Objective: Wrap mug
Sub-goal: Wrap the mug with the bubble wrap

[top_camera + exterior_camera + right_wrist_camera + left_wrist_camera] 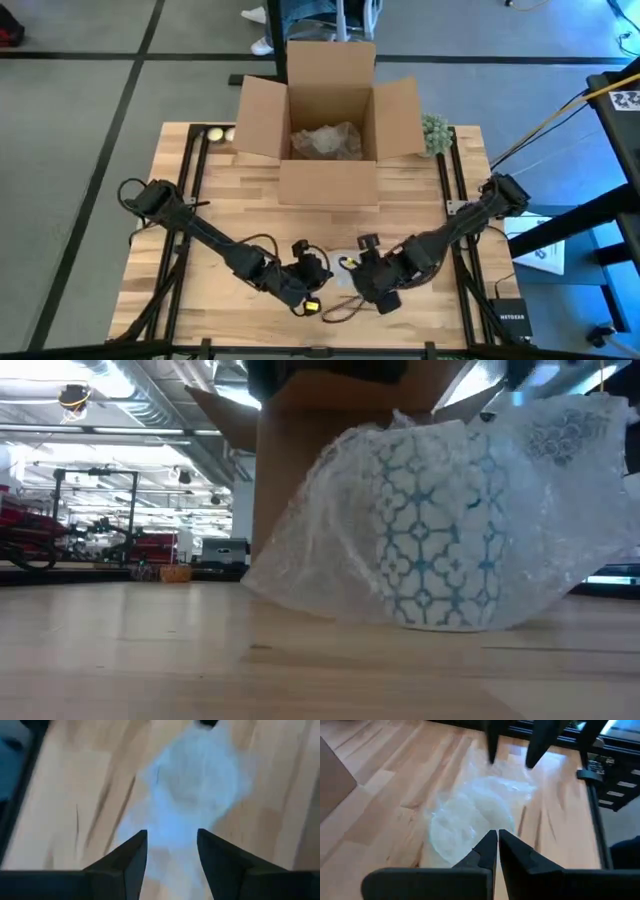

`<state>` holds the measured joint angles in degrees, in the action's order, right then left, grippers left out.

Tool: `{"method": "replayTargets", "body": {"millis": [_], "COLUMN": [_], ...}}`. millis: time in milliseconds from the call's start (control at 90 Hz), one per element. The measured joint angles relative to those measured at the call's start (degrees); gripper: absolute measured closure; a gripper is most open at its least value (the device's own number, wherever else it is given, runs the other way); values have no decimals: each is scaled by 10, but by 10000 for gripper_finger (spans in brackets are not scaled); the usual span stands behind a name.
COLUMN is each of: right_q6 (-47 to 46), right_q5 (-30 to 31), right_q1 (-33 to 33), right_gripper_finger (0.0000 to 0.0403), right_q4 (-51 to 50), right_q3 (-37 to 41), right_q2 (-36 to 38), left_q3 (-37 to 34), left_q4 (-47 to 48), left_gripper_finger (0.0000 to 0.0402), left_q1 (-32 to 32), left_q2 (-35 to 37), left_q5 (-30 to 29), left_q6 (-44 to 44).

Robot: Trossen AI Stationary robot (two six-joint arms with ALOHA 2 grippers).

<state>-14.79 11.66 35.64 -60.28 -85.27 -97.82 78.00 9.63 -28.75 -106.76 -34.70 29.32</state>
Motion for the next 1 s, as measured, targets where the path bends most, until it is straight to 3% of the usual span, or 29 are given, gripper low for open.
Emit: {"method": "replayTargets", "body": {"millis": [222, 522, 678, 878, 1000], "right_q6": [-117, -166, -166, -115, -54], "right_q5": [55, 103, 141, 221, 226], "right_q1": [51, 70, 72, 71, 64], "right_gripper_finger": [272, 360, 398, 395, 402], "right_q4": [22, 201, 234, 318, 388], "right_q3": [123, 288, 318, 318, 318], "right_q2": [79, 121, 121, 121, 121], "left_q3": [0, 0, 0, 0, 0], "left_q4": [0, -10, -59, -71, -76], "left_gripper_finger": [402, 402, 402, 402, 402], "left_q1": [39, 50, 49, 52, 57], "left_q2": [-5, -27, -50, -68, -70], "left_q5": [43, 89, 111, 117, 121], "left_q6": [-36, -57, -67, -68, -61]}}
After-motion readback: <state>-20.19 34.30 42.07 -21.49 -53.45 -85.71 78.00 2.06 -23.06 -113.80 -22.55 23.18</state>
